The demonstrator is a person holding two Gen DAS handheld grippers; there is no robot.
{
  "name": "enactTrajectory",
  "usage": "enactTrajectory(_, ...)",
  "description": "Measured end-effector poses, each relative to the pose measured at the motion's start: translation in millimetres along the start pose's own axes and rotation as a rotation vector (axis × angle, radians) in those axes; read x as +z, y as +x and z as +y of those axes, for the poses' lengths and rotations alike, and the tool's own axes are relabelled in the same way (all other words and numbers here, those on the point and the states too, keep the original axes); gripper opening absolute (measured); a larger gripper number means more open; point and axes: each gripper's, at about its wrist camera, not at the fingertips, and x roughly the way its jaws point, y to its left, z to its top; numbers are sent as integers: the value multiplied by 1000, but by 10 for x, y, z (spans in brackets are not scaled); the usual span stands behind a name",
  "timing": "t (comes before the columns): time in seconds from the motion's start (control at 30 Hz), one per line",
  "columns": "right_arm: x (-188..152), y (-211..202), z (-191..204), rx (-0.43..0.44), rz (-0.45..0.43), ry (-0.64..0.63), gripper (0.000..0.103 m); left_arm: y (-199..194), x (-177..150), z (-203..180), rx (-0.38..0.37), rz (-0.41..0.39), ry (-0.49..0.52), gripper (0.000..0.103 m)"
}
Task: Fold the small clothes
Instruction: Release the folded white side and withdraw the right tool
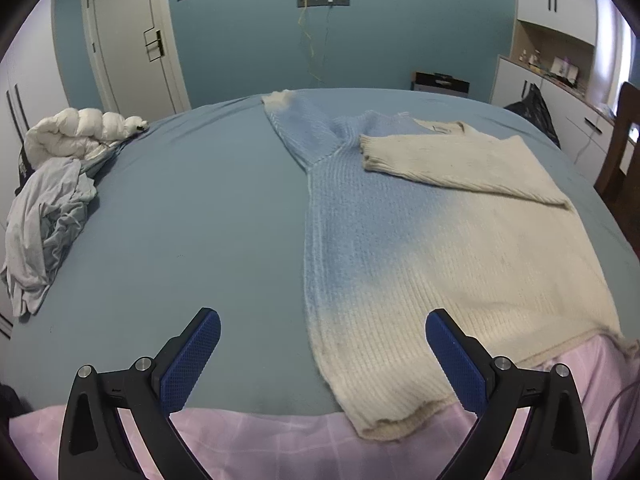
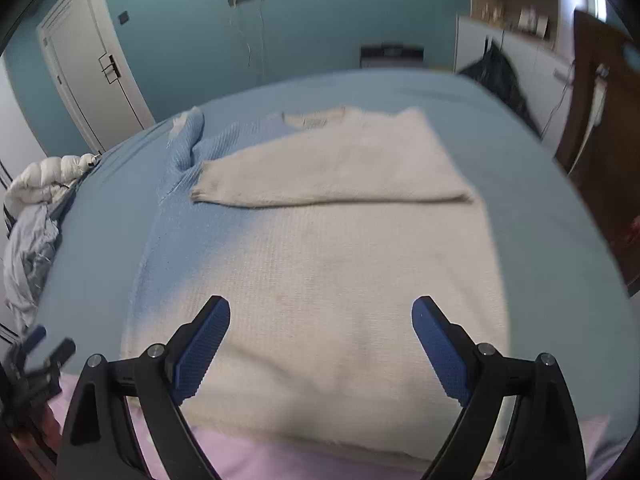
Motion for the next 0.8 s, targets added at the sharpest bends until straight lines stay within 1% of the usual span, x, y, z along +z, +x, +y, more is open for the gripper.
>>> enactTrajectory(0.07, -48, -43, -94, -15, -37, 3, 91, -10, -23, -60, -2, 2, 10, 103)
enactTrajectory(0.27, -302, 7, -378, -74, -78, 6, 91, -35, 15, -163, -40, 16, -2, 103)
enactTrajectory(0.37, -446, 110, -503, -47, -97, 25, 91, -1, 103, -118, -34, 25, -25, 103)
enactTrajectory(0.47, -633, 214, -678, 5, -125, 106, 91, 106, 242, 1, -41, 48, -65, 103)
enactTrajectory(0.53, -737, 273, -817, 27, -133, 158, 91, 229, 378, 134, -33, 64, -90, 103)
enactTrajectory(0.63, -787, 322, -884, 48, -162, 185, 91, 463, 644, 344, 3, 76, -101, 103)
enactTrajectory(0.77, -735, 369, -839, 67, -196, 201, 91, 1016, 1127, 736, -19, 126, -187, 103)
enactTrajectory(0.8, -720, 388, -811, 70, -202, 199, 91, 1166, 1231, 810, -10, 145, -202, 103)
